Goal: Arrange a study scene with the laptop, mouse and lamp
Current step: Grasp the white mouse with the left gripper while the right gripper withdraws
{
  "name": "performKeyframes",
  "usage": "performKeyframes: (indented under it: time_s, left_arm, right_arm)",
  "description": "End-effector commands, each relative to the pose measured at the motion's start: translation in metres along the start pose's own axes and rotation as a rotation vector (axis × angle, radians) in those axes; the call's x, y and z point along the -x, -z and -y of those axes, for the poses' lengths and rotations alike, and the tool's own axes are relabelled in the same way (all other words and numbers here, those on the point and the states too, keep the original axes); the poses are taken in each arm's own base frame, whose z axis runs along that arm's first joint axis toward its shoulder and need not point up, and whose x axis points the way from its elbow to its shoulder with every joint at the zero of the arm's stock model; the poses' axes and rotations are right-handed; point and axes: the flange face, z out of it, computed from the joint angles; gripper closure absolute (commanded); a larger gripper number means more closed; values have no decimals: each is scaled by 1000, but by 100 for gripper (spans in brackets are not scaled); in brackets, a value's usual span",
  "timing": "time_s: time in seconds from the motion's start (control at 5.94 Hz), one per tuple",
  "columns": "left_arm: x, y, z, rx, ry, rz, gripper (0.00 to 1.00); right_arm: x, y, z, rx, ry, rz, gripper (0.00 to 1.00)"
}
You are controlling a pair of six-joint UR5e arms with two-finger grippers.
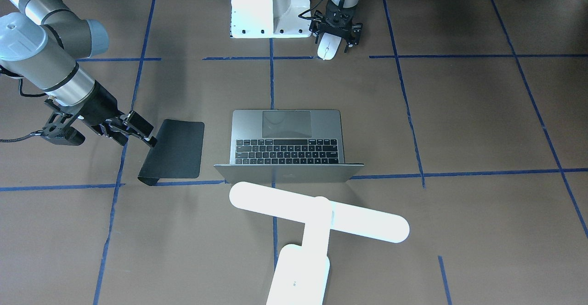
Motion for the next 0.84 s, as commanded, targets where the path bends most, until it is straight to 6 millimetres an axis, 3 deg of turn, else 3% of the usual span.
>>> performKeyframes:
  time_s: [0.0, 0.17, 0.67]
  left_arm:
    - [0, -7, -7, 9, -8, 5, 1]
    - [-7, -11, -17, 25, -23, 0, 1]
    - [-11, -12, -24, 35, -32, -6, 1]
  right_arm:
    - [2, 2, 0, -1, 3, 5, 0]
    - [2, 2, -1, -1, 3, 5, 0]
    - [1, 2, -1, 0, 2, 4, 0]
